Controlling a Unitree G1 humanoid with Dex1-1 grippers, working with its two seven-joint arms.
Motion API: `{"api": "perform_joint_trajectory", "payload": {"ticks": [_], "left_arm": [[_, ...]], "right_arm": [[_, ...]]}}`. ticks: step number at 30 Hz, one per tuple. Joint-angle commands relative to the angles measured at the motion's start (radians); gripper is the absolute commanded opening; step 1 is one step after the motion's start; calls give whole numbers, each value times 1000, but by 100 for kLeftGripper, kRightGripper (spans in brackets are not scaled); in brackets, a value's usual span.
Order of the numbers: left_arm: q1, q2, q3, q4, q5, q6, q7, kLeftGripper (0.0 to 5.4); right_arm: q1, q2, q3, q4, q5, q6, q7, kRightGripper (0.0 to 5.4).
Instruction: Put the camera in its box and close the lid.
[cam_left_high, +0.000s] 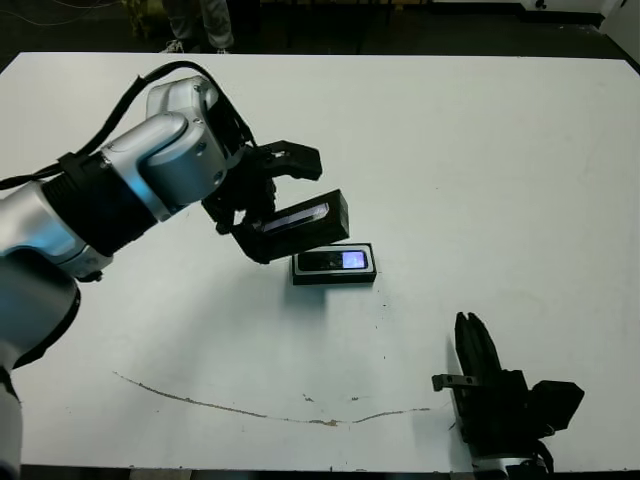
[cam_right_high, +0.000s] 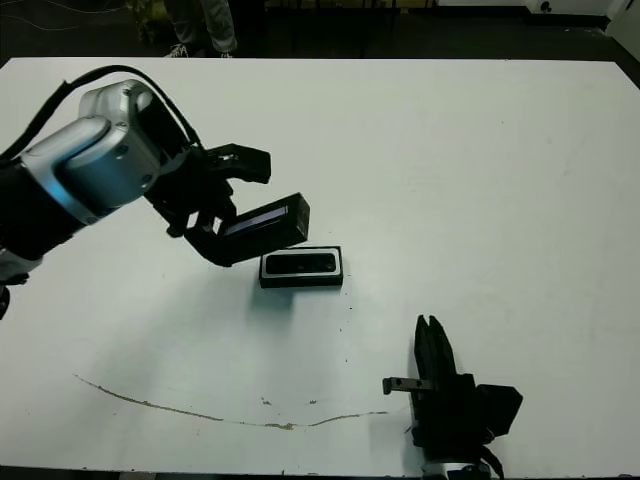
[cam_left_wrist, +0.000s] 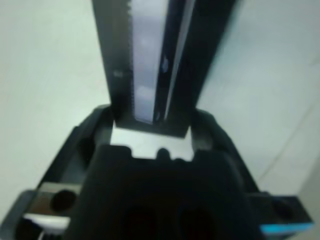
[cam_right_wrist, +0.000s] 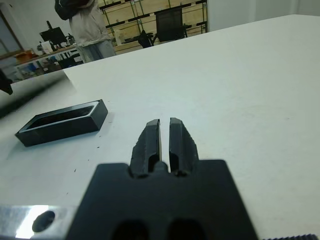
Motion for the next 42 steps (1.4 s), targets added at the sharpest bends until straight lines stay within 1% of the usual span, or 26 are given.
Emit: {"api": "perform_joint_trajectory", "payload": {"ticks": [1, 4, 7, 9, 11, 14, 17, 20, 21, 22, 24, 25, 28, 31, 33, 42], "left_arm": [[2, -25, -9, 42, 34, -24, 1, 239], [8, -39, -1, 72, 58, -80, 3, 165], [15, -56, 4, 87, 70, -76, -5, 93], [21, -66, 10, 102, 66, -94, -19, 43], [28, -78, 16, 112, 63, -97, -23, 1], [42, -89, 27, 110, 61, -90, -25, 1], [47, -94, 35, 103, 56, -78, -44, 1], [45, -90, 46, 98, 56, -76, -60, 39], [46, -86, 47, 91, 63, -80, -58, 43], [46, -83, 49, 86, 68, -81, -56, 41], [47, -79, 53, 78, 75, -70, -52, 5], [48, -77, 56, 76, 76, -67, -52, 2], [52, -69, 60, 65, 79, -82, -56, 2], [57, -62, 69, 55, 81, -79, -52, 10], [61, -60, 76, 44, 82, -70, -46, 0], [70, -68, 103, -24, 57, -9, -52, 0]], "right_arm": [[38, -13, -1, 5, -4, 17, -11, 0], [39, -9, 5, 0, -12, 15, -19, 0], [36, -11, 5, 8, -4, 4, -12, 0], [36, -11, 5, 10, -5, -1, -12, 0], [38, -10, 6, 6, -3, 6, -15, 0], [46, -4, 13, -19, -19, 34, -38, 0], [36, -9, 7, -6, -22, 23, -39, 0], [27, -11, 2, 0, -8, 26, -35, 0], [26, -11, 2, -1, -9, 28, -35, 0], [24, -12, 2, 0, -11, 27, -34, 0], [24, -12, 3, -7, -15, 39, -38, 0], [25, -13, 4, -10, -14, 45, -37, 0], [21, -18, 1, 0, -16, 29, -28, 0], [22, -16, 2, -2, -24, 36, -34, 0], [15, -16, -1, 11, -23, 26, -30, 0], [-11, -16, -15, 54, 2, 1, -12, 0]]}}
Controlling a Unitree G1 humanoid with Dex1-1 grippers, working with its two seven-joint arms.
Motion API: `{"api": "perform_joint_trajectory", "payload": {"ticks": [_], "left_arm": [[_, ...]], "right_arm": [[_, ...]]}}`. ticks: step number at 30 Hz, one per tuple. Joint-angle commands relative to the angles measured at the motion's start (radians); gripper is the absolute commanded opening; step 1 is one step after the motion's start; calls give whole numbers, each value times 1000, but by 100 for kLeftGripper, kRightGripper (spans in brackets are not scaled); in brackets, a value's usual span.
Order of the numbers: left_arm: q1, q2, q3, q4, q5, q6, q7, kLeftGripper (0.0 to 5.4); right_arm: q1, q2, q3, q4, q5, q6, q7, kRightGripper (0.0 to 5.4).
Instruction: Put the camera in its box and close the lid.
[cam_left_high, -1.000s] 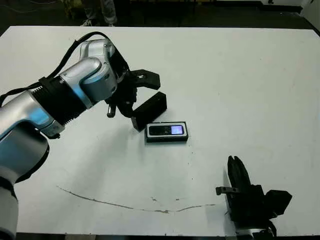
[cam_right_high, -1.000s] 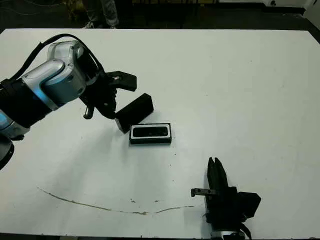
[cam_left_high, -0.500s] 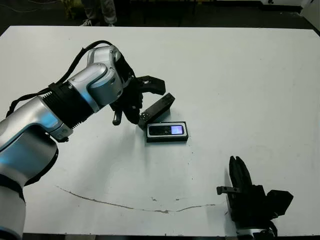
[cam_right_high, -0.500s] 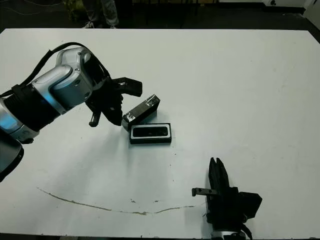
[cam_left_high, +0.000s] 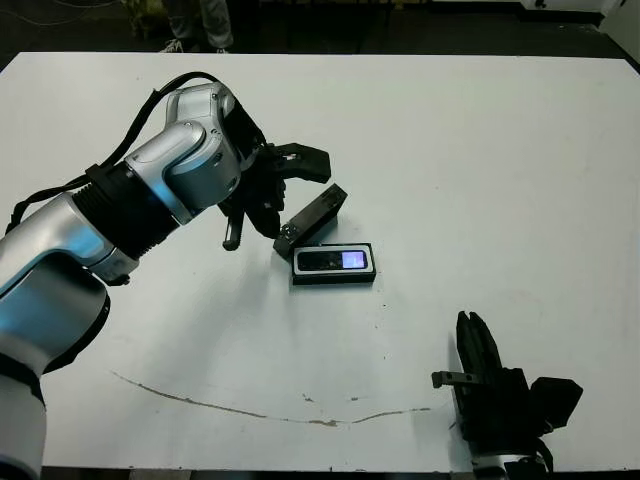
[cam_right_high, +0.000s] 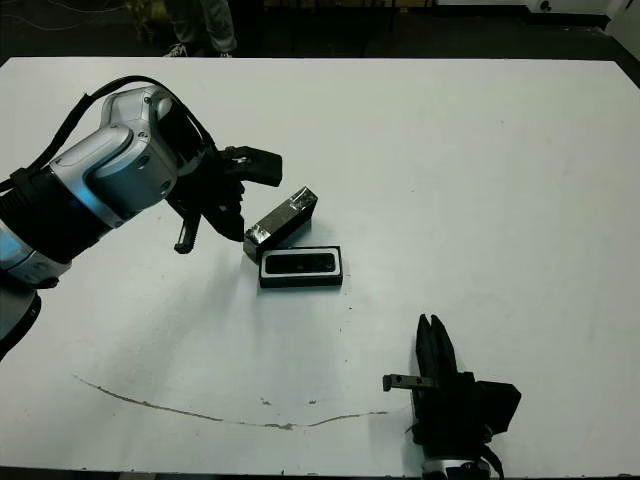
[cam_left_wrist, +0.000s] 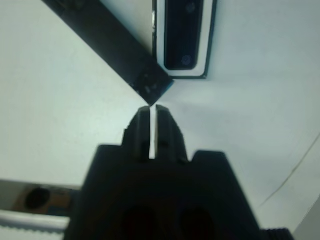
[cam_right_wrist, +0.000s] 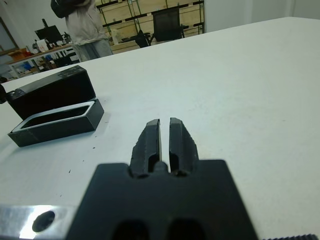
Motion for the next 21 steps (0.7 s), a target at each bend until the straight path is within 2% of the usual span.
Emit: {"api": "perform_joint_trajectory", "payload": {"ticks": [1, 10, 17, 21], "left_arm": [[14, 7, 0, -30, -12, 36, -15, 0], [13, 40, 16, -120, -39, 61, -25, 0], [13, 62, 18, -147, -55, 96, -18, 0], [13, 74, 30, -163, -69, 80, -16, 0]], "right_arm": [[5, -12, -14, 41, 11, -1, 4, 0], [-2, -14, -14, 40, 15, 23, -3, 0], [13, -15, -9, -3, 8, 74, -20, 0], [10, -14, -13, 8, 17, 61, -13, 0]]}}
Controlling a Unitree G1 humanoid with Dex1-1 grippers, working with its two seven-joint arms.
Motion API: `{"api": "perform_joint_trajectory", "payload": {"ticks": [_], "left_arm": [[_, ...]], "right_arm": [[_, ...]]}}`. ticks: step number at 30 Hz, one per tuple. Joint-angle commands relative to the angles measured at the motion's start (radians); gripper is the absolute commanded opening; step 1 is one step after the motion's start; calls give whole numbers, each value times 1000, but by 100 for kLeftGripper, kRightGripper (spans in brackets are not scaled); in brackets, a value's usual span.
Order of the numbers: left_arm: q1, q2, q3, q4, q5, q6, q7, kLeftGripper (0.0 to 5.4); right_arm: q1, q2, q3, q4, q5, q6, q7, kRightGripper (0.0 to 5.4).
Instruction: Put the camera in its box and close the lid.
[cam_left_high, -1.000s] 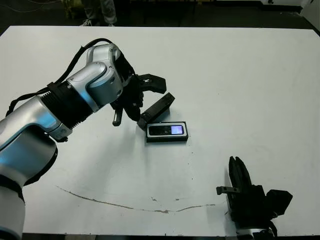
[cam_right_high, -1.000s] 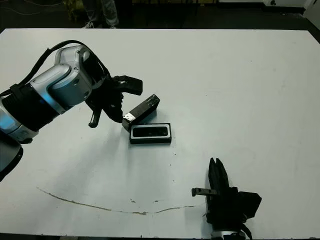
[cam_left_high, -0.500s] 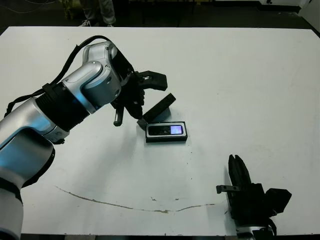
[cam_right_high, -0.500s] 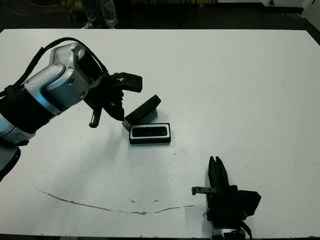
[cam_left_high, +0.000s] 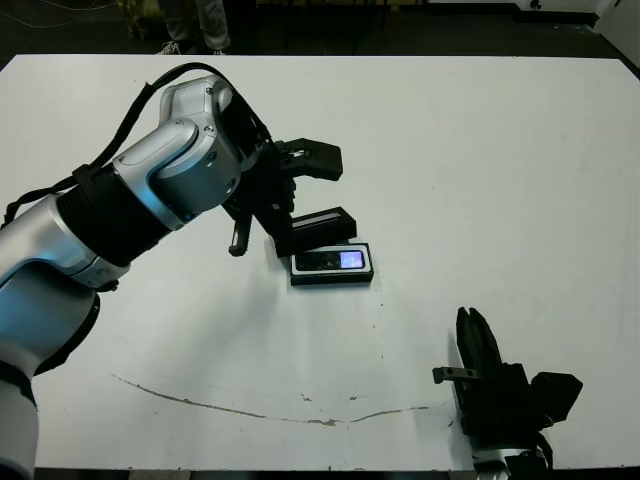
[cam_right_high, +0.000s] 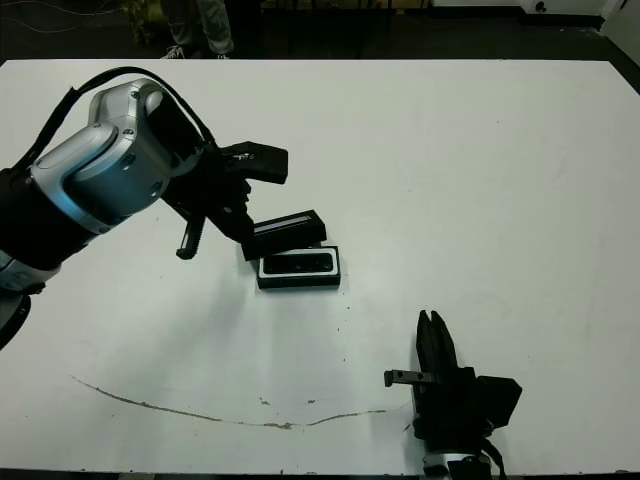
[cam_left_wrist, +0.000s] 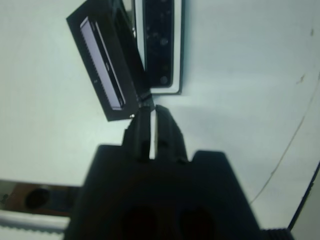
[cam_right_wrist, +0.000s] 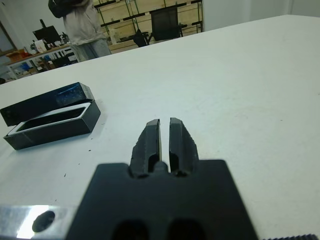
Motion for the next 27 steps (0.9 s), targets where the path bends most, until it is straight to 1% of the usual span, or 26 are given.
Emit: {"api": "perform_joint_trajectory", "payload": {"ticks": [1, 3, 5, 9, 11, 12, 13, 14, 15, 17, 19, 23, 25, 27], "left_arm": [[13, 20, 10, -14, -15, -4, 4, 0], [12, 25, 21, -25, -20, -12, 11, 0], [5, 25, 40, -33, -30, -4, 15, 0], [-11, 34, 109, -51, -62, 10, 37, 0], [5, 38, 161, -74, -51, 24, 109, 0], [31, 38, 205, -94, -45, 27, 171, 0], [59, 40, 247, -109, -46, 11, 223, 0], [87, 45, 285, -117, -54, -30, 261, 9], [119, 55, 324, -116, -64, -103, 295, 21], [187, 62, 410, -88, -103, -242, 346, 61], [258, 58, 503, -54, -162, -328, 382, 108], [406, 54, 651, -28, -273, -387, 432, 208], [478, 52, 711, -10, -325, -415, 444, 257], [535, 49, 748, 0, -362, -447, 457, 307]], "right_arm": [[20, -9, -8, 32, 8, 5, 1, 0], [17, -11, -10, 36, 12, 3, 6, 0], [22, -12, -8, 21, 17, 27, 2, 0], [28, -10, -5, 4, 11, 48, -7, 0], [24, -6, -5, 21, 16, 23, 2, 0], [19, -4, -6, 35, 20, 5, 7, 0], [18, -4, -6, 40, 20, 1, 9, 0], [20, -5, -4, 37, 17, 8, 5, 0], [23, -3, -2, 34, 14, 12, 0, 0], [26, -8, 0, 30, -4, 16, -8, 0], [20, -18, -8, 47, 1, -4, 8, 0], [12, -19, -22, 69, 15, -25, 24, 0], [7, -19, -26, 76, 27, -34, 36, 0], [3, -22, -31, 80, 40, -35, 48, 0]]}}
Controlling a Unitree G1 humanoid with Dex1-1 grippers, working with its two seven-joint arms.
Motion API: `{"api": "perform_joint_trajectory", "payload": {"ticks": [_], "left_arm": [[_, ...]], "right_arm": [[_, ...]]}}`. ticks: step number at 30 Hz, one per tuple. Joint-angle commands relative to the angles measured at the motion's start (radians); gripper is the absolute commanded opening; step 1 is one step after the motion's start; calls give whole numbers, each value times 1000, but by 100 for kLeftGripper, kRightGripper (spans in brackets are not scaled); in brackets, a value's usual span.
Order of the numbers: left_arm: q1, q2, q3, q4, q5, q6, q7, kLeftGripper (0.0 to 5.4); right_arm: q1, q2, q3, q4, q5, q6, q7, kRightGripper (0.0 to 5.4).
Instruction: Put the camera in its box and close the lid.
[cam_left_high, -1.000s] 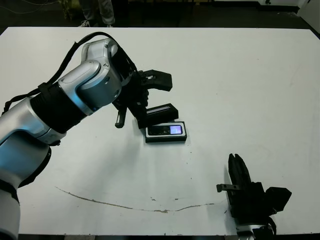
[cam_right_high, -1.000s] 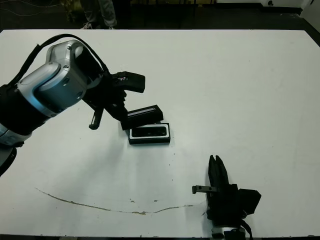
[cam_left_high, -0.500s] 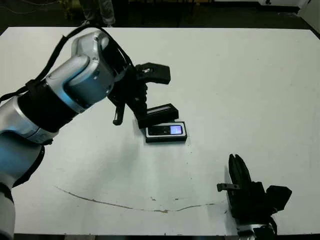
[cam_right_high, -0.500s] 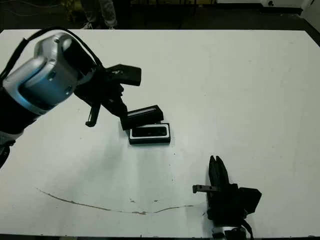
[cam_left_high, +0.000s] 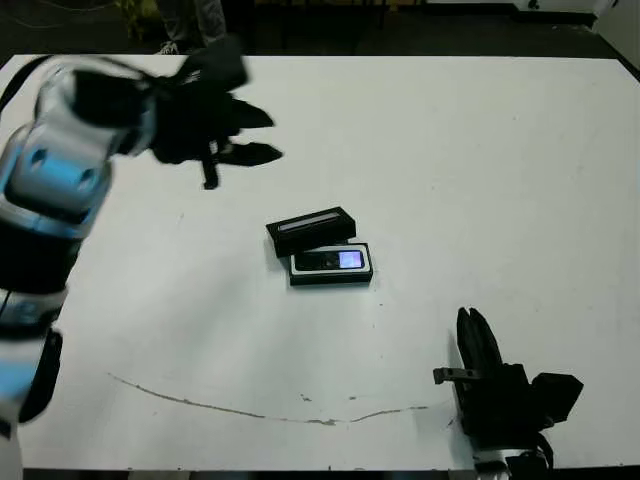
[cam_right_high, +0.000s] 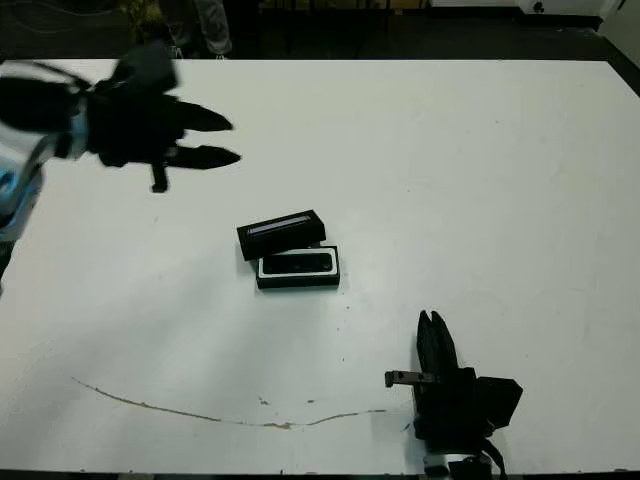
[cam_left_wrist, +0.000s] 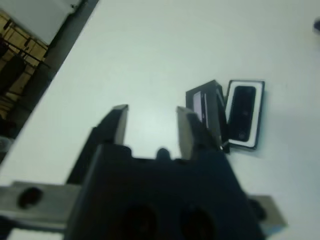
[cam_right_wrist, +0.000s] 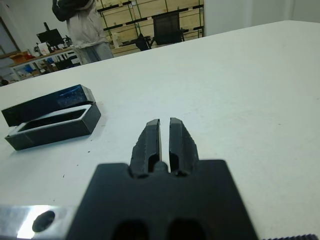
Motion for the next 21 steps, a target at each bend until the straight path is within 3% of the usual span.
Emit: {"api": "perform_joint_trajectory", "payload": {"ticks": [1, 3, 7, 10, 21], "left_arm": [[118, 1, 57, 24, -46, -61, 22, 329], [172, -4, 77, 26, -70, -97, 29, 376], [232, -16, 94, 73, -178, -49, -32, 471], [264, -17, 74, 111, -186, -88, -54, 539], [225, -99, 71, 356, -281, -95, -193, 539]], "right_arm": [[14, -18, -15, 39, 22, 14, 13, 0], [10, -17, -20, 46, 25, 6, 17, 0], [4, -19, -25, 53, 32, 0, 30, 0], [9, -21, -20, 29, 26, 31, 21, 0], [7, -19, -17, 29, 21, 38, 14, 0]]}}
